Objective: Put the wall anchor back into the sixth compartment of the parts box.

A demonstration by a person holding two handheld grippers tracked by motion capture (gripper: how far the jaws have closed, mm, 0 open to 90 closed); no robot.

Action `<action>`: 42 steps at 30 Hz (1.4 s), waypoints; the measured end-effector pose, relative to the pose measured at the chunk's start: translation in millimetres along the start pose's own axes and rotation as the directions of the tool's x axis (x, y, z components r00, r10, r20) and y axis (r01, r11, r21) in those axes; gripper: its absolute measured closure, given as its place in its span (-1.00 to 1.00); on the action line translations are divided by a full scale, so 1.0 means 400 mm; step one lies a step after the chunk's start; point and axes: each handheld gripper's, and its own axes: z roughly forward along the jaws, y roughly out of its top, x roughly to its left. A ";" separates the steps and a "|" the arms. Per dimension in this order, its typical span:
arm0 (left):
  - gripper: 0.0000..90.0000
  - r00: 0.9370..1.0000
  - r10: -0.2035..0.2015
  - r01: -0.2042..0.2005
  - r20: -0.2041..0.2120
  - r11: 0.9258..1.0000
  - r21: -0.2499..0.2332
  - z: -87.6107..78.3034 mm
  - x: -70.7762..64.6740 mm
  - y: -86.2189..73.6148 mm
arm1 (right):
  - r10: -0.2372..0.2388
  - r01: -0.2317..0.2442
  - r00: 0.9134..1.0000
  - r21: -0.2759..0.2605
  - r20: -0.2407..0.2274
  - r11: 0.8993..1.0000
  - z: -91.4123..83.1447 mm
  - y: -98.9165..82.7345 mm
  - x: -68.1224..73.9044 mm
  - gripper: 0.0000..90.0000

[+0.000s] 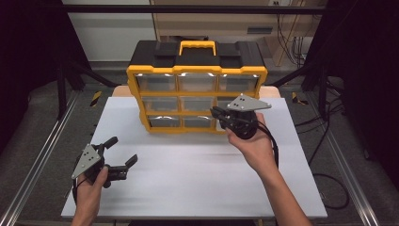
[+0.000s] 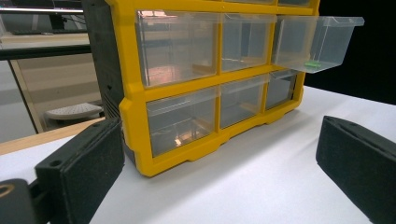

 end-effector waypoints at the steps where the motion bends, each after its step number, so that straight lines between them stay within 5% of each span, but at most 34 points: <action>1: -0.97 1.000 0.000 0.000 0.000 1.000 0.000 0.000 0.000 0.000 | 0.008 -0.008 1.000 -0.003 0.007 1.000 -0.004 0.002 -0.007 0.88; 17: -0.97 1.000 -0.001 0.001 0.000 1.000 0.003 0.001 0.002 -0.001 | 0.072 -0.071 0.993 -0.008 0.094 0.997 -0.040 -0.006 -0.106 0.88; 29: -0.97 1.000 -0.002 0.002 -0.001 1.000 0.005 0.001 0.002 -0.001 | 0.088 -0.093 0.987 0.033 0.131 0.995 -0.027 -0.019 -0.140 0.85; 35: -0.97 1.000 0.001 -0.001 -0.001 1.000 0.006 0.000 0.003 -0.001 | 0.129 -0.131 0.979 0.003 0.157 0.991 -0.036 -0.020 -0.141 0.10; 42: -0.97 1.000 -0.001 0.001 -0.006 1.000 0.014 -0.002 0.005 -0.003 | 0.126 -0.117 0.978 -0.063 0.164 0.991 -0.082 -0.032 -0.127 -0.64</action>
